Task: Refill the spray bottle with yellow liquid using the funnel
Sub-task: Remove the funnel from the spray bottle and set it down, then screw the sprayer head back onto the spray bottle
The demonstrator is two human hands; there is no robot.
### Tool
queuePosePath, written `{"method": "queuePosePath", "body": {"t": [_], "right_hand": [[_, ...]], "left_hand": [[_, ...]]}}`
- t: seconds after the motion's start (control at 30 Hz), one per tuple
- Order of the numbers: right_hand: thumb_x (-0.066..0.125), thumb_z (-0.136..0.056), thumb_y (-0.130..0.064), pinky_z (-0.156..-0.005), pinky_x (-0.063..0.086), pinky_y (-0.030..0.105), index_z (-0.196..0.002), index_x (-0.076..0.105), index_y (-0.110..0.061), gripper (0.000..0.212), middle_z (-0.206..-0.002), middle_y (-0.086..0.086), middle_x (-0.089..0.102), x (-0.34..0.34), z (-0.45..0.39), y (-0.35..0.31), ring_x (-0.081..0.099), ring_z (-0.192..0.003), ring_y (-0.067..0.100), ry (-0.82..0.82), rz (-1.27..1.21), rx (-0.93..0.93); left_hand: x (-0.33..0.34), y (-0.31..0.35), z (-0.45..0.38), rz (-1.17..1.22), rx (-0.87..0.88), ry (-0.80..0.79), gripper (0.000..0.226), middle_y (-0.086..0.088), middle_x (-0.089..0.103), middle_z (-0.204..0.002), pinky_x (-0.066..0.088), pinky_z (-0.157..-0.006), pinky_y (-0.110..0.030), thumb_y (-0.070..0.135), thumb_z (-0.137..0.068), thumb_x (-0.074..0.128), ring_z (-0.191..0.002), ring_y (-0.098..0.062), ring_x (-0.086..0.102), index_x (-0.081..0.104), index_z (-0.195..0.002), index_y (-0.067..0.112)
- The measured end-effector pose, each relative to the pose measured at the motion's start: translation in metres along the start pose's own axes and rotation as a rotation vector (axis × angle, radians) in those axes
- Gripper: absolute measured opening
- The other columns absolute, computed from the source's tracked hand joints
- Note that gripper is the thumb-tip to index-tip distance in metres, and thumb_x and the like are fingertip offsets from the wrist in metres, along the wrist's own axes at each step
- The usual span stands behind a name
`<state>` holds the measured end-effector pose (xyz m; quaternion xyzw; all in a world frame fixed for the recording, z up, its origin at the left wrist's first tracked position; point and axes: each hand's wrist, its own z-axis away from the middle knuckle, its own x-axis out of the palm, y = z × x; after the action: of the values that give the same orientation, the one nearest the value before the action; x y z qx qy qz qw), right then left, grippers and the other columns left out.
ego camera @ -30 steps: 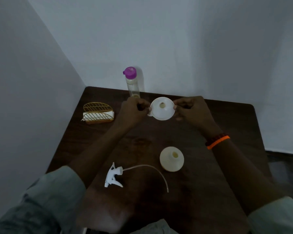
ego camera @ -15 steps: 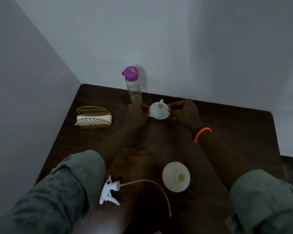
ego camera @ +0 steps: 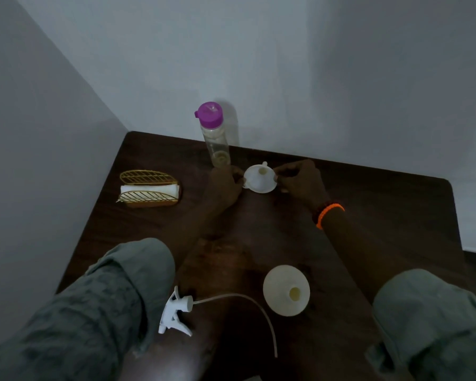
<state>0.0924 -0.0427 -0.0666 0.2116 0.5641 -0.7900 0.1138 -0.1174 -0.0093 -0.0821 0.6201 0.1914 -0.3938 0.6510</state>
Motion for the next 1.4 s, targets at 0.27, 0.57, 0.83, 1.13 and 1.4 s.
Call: {"method": "queuePosePath", "body": {"t": [0.27, 0.57, 0.83, 1.13, 1.4], "right_hand": [[0.081, -0.08, -0.018, -0.072, 0.064, 0.038, -0.112, 0.071, -0.009, 0.034, -0.094, 0.006, 0.075, -0.016, 0.022, -0.004, 0.075, -0.08, 0.02, 0.014, -0.05, 0.082], [0.068, -0.093, -0.018, -0.06, 0.054, 0.024, -0.108, 0.072, -0.008, 0.018, -0.095, 0.01, 0.074, -0.055, 0.179, 0.051, 0.072, -0.086, 0.019, 0.15, -0.18, 0.411], [0.075, -0.088, -0.024, -0.058, 0.057, 0.028, -0.093, 0.077, -0.008, 0.017, -0.086, 0.009, 0.077, -0.025, 0.291, 0.078, 0.074, -0.08, 0.022, -0.184, -0.052, 0.574], [0.074, -0.088, -0.035, -0.058, 0.054, 0.029, -0.094, 0.073, -0.004, 0.032, -0.081, 0.011, 0.074, 0.034, 0.318, 0.051, 0.068, -0.07, 0.019, -0.192, -0.253, 0.678], [0.069, -0.091, -0.022, -0.062, 0.054, 0.03, -0.096, 0.073, -0.006, 0.018, -0.082, 0.01, 0.073, 0.043, 0.316, 0.044, 0.067, -0.068, 0.019, -0.186, -0.191, 0.693]], "left_hand": [[-0.009, 0.0, 0.02, 0.027, -0.161, 0.035, 0.025, -0.005, 0.07, -0.113, 0.046, -0.086, -0.024, 0.019, -0.088, 0.07, -0.105, -0.018, 0.064, 0.071, -0.112, 0.011], [-0.035, -0.059, 0.193, 0.142, -0.39, 0.093, 0.029, 0.005, 0.071, -0.101, 0.055, -0.088, -0.032, 0.037, -0.083, 0.076, -0.096, -0.014, 0.068, 0.073, -0.106, 0.021], [-0.035, -0.091, 0.302, 0.127, -0.345, 0.042, 0.044, 0.013, 0.07, -0.09, 0.044, -0.068, -0.012, 0.047, -0.07, 0.084, -0.081, 0.002, 0.064, 0.071, -0.105, 0.023], [-0.027, -0.084, 0.31, 0.03, -0.145, 0.068, 0.024, -0.003, 0.07, -0.089, 0.043, -0.088, -0.015, 0.016, -0.082, 0.075, -0.099, -0.004, 0.065, 0.071, -0.099, -0.001], [-0.031, -0.09, 0.304, 0.027, -0.318, -0.098, 0.031, -0.013, 0.068, -0.113, 0.048, -0.093, -0.03, 0.022, -0.094, 0.064, -0.105, -0.024, 0.065, 0.065, -0.116, 0.0]]}}
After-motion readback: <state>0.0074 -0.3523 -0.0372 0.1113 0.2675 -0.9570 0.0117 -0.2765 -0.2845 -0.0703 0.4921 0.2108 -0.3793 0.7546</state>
